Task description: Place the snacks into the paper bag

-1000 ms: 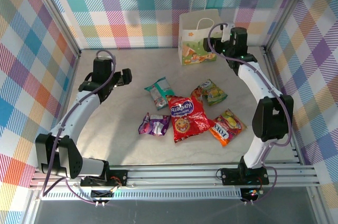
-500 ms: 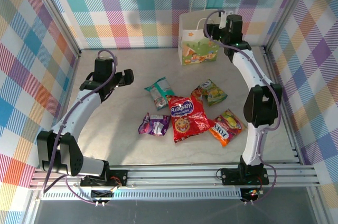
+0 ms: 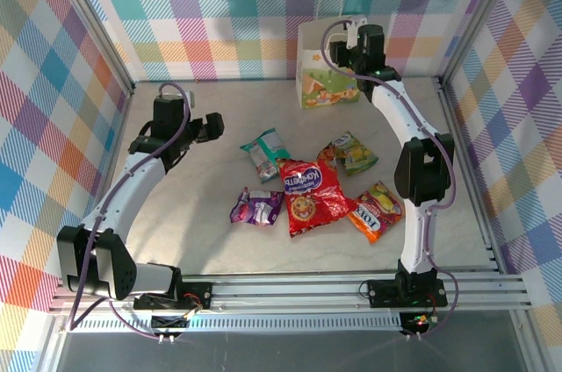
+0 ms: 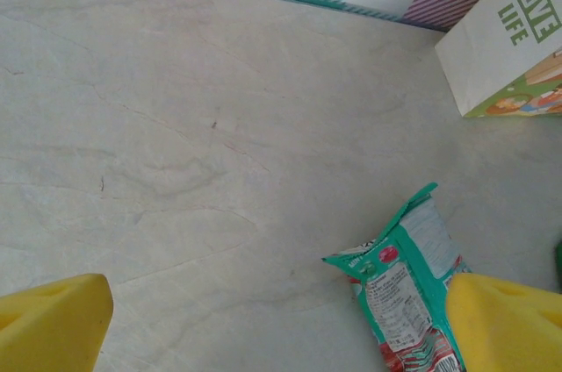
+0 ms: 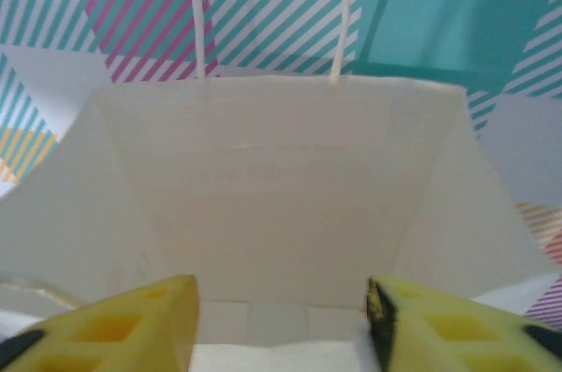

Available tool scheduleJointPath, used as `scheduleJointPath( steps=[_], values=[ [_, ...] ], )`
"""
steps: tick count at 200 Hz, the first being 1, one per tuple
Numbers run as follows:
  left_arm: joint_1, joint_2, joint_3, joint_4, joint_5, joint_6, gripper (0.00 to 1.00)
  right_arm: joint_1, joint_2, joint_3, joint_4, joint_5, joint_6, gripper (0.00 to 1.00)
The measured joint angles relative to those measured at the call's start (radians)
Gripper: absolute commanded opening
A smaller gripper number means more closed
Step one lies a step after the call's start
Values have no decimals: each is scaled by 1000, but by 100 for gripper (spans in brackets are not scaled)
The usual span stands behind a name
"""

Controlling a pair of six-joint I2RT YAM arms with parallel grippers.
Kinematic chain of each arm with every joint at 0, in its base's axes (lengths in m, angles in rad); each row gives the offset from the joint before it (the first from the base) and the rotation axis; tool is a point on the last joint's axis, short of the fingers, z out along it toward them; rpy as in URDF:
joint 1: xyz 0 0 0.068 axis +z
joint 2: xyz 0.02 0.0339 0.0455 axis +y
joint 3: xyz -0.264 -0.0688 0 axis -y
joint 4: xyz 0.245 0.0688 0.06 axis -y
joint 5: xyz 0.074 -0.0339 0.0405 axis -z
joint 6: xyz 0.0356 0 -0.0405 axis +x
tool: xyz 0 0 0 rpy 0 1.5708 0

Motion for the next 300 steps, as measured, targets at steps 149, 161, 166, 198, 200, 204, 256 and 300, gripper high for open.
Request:
scheduleJointPath(
  steps=[149, 161, 166, 198, 200, 204, 256, 300],
  values=[
    [0, 0, -6, 0, -1, -22, 97, 57, 0, -6, 41, -54, -26, 0],
    [0, 0, -6, 0, -2, -22, 97, 69, 0, -11, 41, -62, -22, 0],
    [0, 0, -7, 0, -3, -22, 97, 74, 0, -12, 42, -66, -18, 0],
    [0, -3, -22, -1, -5, -21, 97, 106, 0, -16, 42, -89, 11, 0],
    [0, -3, -22, -1, -6, -21, 97, 108, 0, -16, 42, -89, 13, 0],
    [0, -4, -22, 0, -9, -21, 97, 113, 0, -16, 42, -90, 16, 0],
    [0, -36, -25, 0, -58, -21, 97, 181, 1, 10, 24, -117, 34, 0],
    [0, -48, -27, 0, -75, -22, 97, 237, 31, 99, 10, -162, 38, 0]
  ],
)
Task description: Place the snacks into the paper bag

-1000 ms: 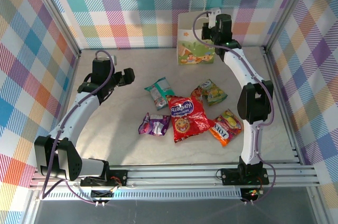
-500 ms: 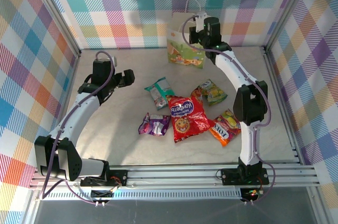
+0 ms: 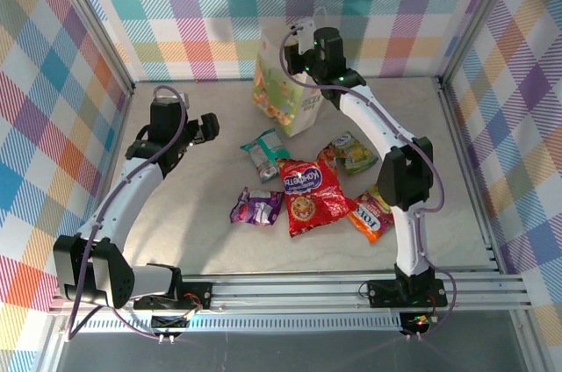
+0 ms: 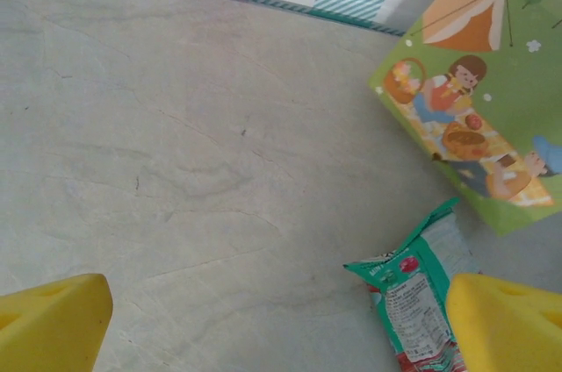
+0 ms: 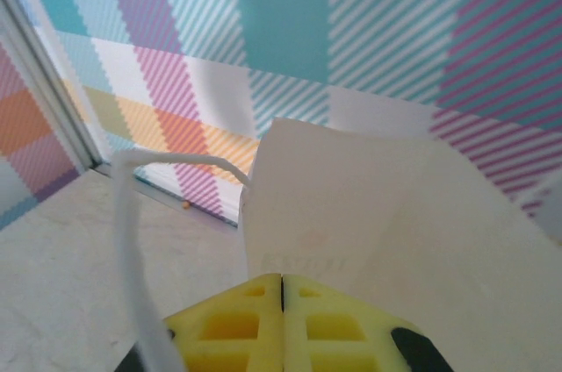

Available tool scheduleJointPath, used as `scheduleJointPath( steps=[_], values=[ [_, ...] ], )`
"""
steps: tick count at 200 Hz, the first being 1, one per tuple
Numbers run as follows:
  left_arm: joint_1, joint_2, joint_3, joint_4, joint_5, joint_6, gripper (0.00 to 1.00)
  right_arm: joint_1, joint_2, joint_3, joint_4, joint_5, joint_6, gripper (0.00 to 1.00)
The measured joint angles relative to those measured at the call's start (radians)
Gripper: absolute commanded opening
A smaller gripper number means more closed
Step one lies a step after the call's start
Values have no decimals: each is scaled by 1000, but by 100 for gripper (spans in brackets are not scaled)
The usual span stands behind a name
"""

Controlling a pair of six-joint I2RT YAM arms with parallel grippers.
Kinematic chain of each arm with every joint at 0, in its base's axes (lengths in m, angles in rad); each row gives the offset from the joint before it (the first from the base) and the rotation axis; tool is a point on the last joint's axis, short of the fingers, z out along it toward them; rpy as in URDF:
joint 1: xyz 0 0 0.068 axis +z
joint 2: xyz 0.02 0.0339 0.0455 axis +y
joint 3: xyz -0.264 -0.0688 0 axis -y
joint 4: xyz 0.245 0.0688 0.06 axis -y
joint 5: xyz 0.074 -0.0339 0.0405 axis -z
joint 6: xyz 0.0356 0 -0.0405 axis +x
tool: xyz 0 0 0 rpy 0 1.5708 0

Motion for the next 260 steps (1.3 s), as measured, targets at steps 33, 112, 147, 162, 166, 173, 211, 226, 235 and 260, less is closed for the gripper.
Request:
scheduleJointPath(
  steps=[33, 112, 147, 162, 166, 173, 211, 226, 235, 260],
  values=[
    [3, -6, -2, 0, -12, 0, 97, 37, 60, 73, -14, -26, 3, 0],
    [16, -78, -26, -1, -62, -10, 98, 145, 210, 258, -88, -97, -8, 0],
    [26, -79, -26, -2, -73, -26, 98, 179, 209, 249, -97, -154, -5, 0],
    [27, -78, -26, -2, -72, -27, 98, 188, 199, 211, -85, -166, -4, 0],
    [27, -77, -26, -2, -72, -27, 98, 190, 195, 196, -85, -167, -3, 0],
    [27, -75, -26, -2, -72, -28, 98, 194, 183, 167, -79, -166, -4, 0],
    [27, -50, -21, -8, -67, -35, 98, 193, 142, 53, -79, -136, -13, 0],
    [27, -34, -8, -13, -58, -40, 98, 186, 132, 32, -79, -121, -20, 0],
    [27, -21, 8, -23, -52, -43, 98, 182, 129, 27, -79, -114, -23, 0],
    [27, 22, 80, -43, -33, -48, 98, 166, 106, 27, -79, -103, -31, 0]
  ],
)
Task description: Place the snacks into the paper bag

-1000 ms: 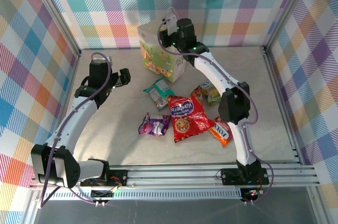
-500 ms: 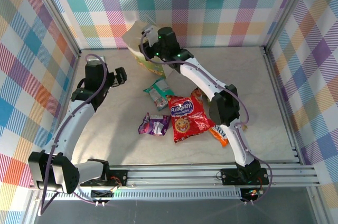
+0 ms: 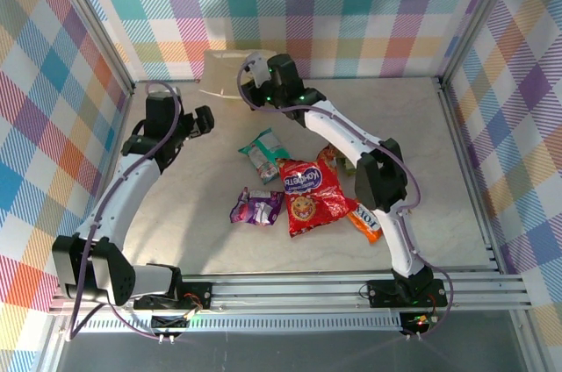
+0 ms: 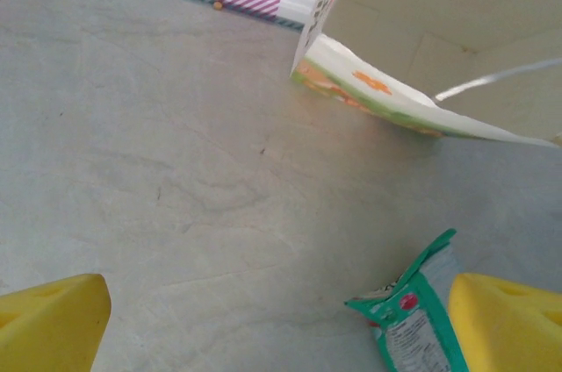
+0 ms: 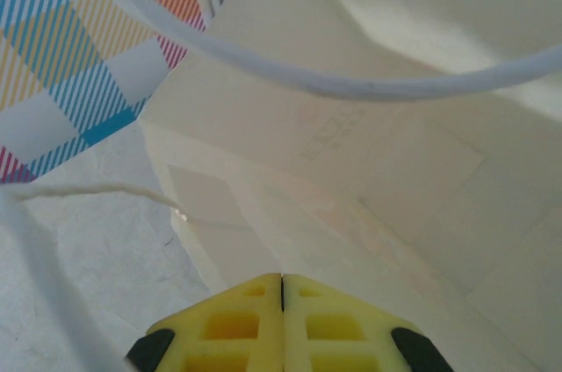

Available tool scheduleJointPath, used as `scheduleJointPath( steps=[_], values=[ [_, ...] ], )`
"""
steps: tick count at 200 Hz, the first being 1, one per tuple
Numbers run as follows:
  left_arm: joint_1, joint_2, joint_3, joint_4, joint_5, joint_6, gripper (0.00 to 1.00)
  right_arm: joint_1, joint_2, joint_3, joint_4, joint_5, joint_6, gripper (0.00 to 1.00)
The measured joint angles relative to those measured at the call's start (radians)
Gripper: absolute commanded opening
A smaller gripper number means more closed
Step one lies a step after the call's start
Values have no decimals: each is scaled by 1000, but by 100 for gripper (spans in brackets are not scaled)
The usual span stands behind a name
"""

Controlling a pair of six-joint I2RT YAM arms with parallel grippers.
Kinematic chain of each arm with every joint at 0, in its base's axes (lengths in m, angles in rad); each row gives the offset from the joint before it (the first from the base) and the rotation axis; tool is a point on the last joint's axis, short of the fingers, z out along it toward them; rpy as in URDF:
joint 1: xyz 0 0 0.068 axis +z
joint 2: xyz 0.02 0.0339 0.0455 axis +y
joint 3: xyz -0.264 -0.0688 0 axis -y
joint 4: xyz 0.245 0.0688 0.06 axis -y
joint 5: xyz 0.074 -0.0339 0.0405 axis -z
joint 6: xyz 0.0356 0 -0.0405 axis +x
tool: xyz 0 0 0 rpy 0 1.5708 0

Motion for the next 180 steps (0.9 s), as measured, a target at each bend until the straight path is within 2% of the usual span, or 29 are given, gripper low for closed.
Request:
scheduleJointPath(
  steps=[58, 104, 147, 180],
  values=[
    [0, 159, 283, -70, 41, 21, 98, -35, -74, -16, 8, 4, -8, 0],
    [12, 351, 559, -209, 85, -2, 87, -38, -106, -120, 51, 4, -8, 0],
    [14, 465, 705, -334, 131, -31, 83, -42, -106, -163, 61, 4, -8, 0],
    [14, 498, 731, -379, 158, -33, 82, -51, -106, -182, 61, 4, -7, 0]
  ],
)
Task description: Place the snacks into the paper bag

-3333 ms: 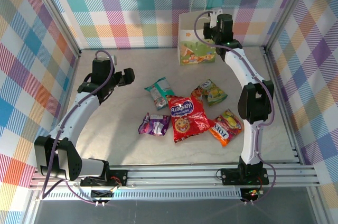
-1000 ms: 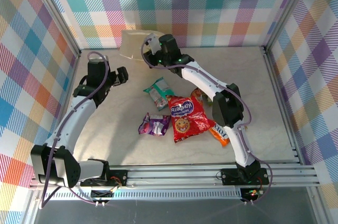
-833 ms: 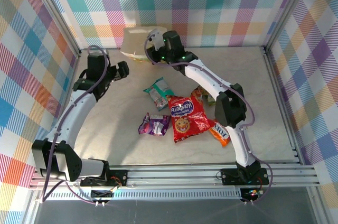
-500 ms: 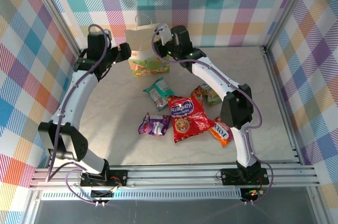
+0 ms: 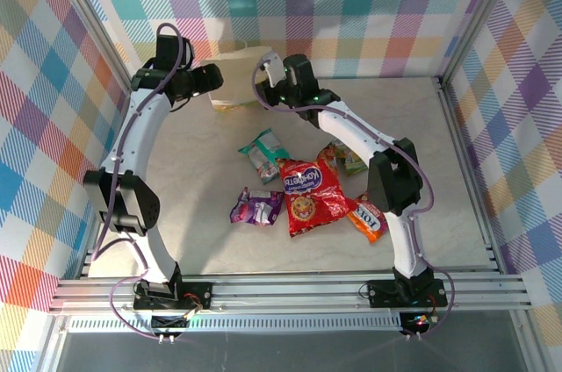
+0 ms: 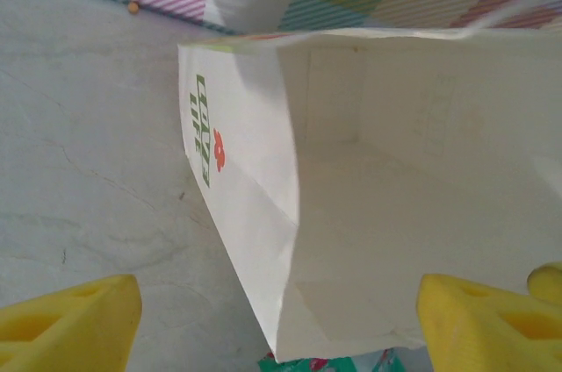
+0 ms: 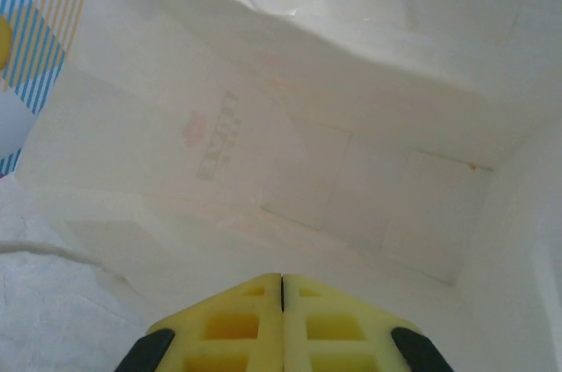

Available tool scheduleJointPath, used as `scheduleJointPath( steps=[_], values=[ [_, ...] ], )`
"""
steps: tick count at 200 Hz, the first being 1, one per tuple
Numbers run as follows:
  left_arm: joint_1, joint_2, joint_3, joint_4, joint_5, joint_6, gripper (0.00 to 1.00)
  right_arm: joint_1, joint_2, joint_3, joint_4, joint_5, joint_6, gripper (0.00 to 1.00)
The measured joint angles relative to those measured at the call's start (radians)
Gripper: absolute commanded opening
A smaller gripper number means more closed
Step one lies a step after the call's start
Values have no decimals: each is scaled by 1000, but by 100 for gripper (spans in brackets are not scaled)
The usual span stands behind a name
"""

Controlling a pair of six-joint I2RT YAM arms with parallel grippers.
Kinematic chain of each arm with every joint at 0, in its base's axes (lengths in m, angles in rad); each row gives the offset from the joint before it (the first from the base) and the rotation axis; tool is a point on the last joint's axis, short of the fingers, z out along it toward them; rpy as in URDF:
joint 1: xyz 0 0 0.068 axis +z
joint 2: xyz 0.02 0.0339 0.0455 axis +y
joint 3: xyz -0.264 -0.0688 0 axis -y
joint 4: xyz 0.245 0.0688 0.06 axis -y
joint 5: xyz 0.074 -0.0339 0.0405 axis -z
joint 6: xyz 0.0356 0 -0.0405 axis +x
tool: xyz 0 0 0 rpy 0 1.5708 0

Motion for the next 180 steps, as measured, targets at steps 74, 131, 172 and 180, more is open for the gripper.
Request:
scheduleJointPath(
  steps=[74, 131, 172, 180],
  values=[
    [0, 8, 2, -15, 7, 0, 77, -6, -17, -11, 2, 0, 0, 0],
    [-1, 66, 7, -14, 5, 0, 69, -6, -51, -21, 9, -3, 0, 0],
    [-1, 89, 42, -15, -3, -2, 56, -6, -62, -46, 23, -3, 0, 0],
    [-1, 89, 49, -14, -6, 1, 54, -6, -62, -51, 24, -3, 0, 0]
  ],
)
